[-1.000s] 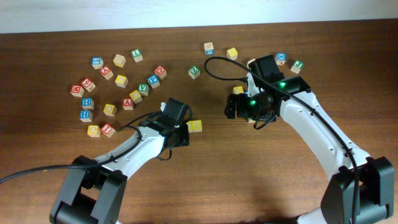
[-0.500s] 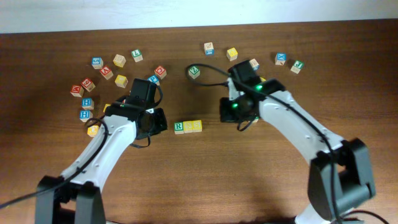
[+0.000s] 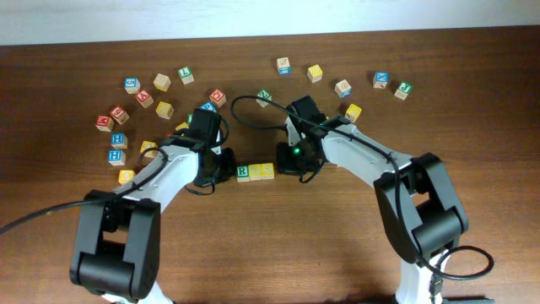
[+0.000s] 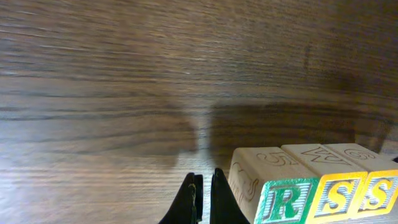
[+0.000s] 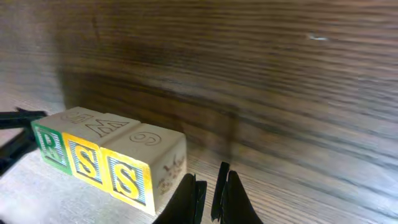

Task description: Spell out RSS

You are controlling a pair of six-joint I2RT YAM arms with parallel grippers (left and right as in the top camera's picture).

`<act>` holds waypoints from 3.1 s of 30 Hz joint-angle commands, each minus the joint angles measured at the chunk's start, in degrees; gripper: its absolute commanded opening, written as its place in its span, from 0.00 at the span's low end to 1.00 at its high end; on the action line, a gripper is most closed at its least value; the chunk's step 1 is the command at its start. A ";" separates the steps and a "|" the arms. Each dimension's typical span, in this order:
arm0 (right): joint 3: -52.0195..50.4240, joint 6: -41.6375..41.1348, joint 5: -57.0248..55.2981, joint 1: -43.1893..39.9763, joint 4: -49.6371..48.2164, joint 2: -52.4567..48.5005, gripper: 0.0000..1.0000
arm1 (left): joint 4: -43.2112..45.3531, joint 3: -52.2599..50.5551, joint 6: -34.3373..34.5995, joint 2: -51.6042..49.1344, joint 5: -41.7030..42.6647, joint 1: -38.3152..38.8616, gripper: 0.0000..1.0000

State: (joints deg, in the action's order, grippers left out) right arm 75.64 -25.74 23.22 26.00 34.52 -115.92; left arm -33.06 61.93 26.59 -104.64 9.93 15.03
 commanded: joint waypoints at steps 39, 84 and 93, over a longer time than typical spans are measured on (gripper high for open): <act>0.28 -1.36 1.66 0.17 -0.90 -0.81 0.04 | 4.55 0.07 -1.18 -1.40 4.24 1.75 0.00; 6.67 3.06 -13.49 -3.89 41.77 37.24 0.04 | -15.04 0.26 -1.16 24.63 -7.85 -1.49 0.99; 6.67 4.35 -13.66 -3.89 45.88 41.79 0.04 | -15.04 0.26 -1.16 24.63 -7.85 -1.49 0.99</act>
State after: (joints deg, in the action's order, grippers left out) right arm 81.65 -22.04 10.33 22.11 79.75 -76.71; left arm -48.21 61.93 25.76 -80.66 2.72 13.78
